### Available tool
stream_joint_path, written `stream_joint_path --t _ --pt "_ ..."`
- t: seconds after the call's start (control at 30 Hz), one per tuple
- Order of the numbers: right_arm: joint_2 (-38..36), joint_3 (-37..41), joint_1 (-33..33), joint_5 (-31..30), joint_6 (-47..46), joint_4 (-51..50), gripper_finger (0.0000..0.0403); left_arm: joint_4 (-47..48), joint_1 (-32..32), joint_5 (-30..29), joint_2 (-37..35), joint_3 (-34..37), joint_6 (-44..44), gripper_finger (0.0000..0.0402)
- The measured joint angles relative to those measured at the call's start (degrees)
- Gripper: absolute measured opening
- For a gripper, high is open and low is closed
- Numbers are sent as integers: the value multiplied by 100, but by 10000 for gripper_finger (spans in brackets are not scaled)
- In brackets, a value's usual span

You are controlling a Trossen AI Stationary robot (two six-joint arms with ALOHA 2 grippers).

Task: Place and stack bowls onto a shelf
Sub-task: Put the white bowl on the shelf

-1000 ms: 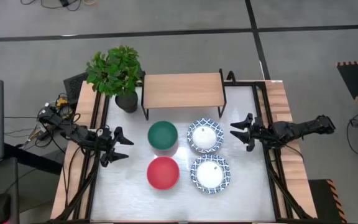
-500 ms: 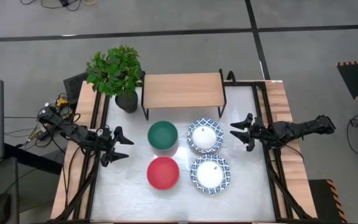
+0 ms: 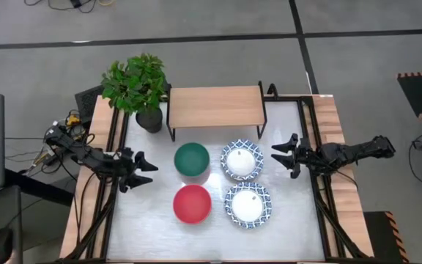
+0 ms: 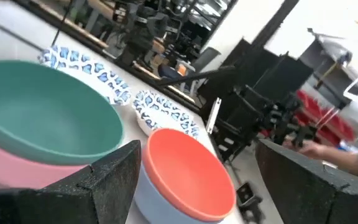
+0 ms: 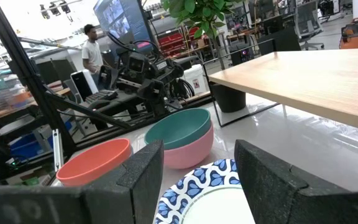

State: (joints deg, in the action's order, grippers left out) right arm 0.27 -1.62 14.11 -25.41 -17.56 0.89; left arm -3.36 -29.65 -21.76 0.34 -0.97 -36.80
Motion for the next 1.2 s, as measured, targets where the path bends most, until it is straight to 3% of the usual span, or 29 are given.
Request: stream_joint_path --t 0.13,0.3,0.67,0.93,1.2 --pt "-2 0 0 0 1 -1 224 -40 0 -32 0 0 -697 302" --pt "-1 -1 0 0 0 6 224 -89 0 -580 0 0 -1841 302" --pt "-2 20 0 0 -300 529 224 -21 0 -2952 0 0 -2100 302" --pt "13 17 0 0 -2367 423 224 -35 0 -3043 0 0 -3197 302" --pt "9 8 -2 -11 -2752 409 224 -256 0 -2742 0 0 -3817 302"
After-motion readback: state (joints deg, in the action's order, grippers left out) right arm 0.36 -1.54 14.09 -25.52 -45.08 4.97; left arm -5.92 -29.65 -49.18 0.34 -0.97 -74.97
